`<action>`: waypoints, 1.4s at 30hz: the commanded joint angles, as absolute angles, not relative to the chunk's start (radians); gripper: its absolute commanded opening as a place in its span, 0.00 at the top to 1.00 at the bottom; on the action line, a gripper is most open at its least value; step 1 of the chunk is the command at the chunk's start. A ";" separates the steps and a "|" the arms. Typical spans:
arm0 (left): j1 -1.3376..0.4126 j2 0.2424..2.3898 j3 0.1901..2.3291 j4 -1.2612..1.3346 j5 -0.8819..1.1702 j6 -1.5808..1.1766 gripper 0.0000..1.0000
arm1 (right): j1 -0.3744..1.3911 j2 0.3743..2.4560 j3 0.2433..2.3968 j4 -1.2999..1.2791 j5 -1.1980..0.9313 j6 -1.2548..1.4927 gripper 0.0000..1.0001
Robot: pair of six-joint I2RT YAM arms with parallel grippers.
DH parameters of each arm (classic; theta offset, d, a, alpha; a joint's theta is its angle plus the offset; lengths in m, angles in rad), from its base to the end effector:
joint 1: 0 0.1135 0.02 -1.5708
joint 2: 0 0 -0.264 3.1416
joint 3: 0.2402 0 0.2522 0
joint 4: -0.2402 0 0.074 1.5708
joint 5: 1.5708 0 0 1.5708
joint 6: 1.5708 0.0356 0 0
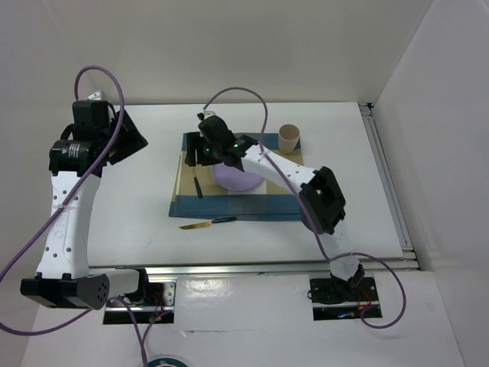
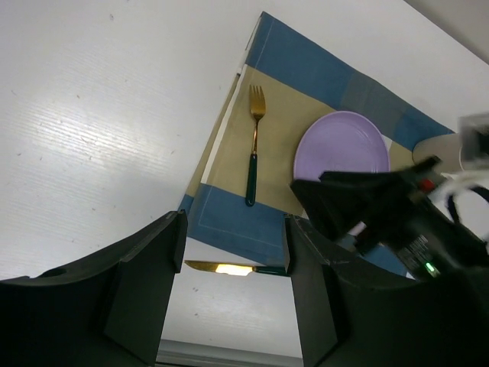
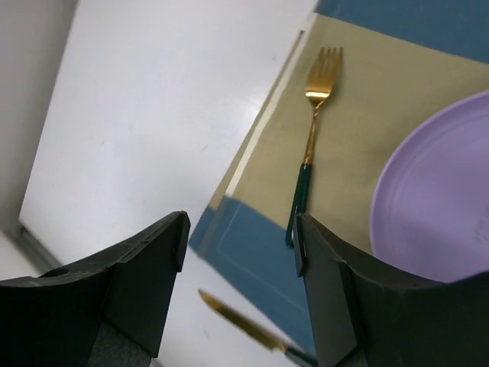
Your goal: Set the dinner table for one person
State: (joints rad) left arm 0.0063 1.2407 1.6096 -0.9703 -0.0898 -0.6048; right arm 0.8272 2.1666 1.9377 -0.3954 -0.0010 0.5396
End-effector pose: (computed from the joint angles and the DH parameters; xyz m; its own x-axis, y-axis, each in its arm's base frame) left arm 0.2315 0.0046 0.4456 -0.4198 -0.5690 -0.7071 -0.3877 0.8169 -0.4271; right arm 0.3447 0.3749 0.2708 -0.7179 -0.0216 -0.6958 -0.4286 0.8013 0.4174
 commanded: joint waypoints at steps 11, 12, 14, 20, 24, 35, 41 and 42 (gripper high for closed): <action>0.014 1.238 1.569 -0.939 -0.041 -0.583 0.31 | 1.034 1.793 1.280 -0.342 0.087 -0.072 0.34; 0.014 1.247 1.560 -0.939 -0.032 -0.583 0.31 | 1.034 1.783 1.264 -0.342 0.087 -0.096 0.33; 0.014 1.247 1.560 -0.939 -0.032 -0.583 0.31 | 1.043 1.782 1.227 -0.307 0.087 -0.115 0.33; 0.014 1.256 1.551 -0.939 -0.021 -0.583 0.31 | 1.043 1.837 1.209 -0.244 0.087 -0.172 0.36; 0.014 1.256 1.551 -0.939 -0.021 -0.583 0.31 | 1.043 1.897 1.239 -0.219 0.078 -0.181 0.38; 0.014 1.278 1.523 -0.930 -0.012 -0.583 0.31 | 1.052 1.907 1.195 -0.198 0.026 -0.149 0.59; 0.014 1.305 1.514 -0.920 -0.003 -0.583 0.31 | 1.084 1.861 1.177 -0.281 -0.029 -0.130 0.82; 0.014 1.305 1.514 -0.920 -0.003 -0.583 0.31 | 1.101 1.861 1.177 -0.293 -0.029 -0.121 0.87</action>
State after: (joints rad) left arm 0.0063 1.3010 1.5169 -0.9508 -0.0193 -0.6018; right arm 1.0607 1.9106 1.1969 -0.2379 0.0067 -0.1429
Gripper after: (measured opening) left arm 0.693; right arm 0.265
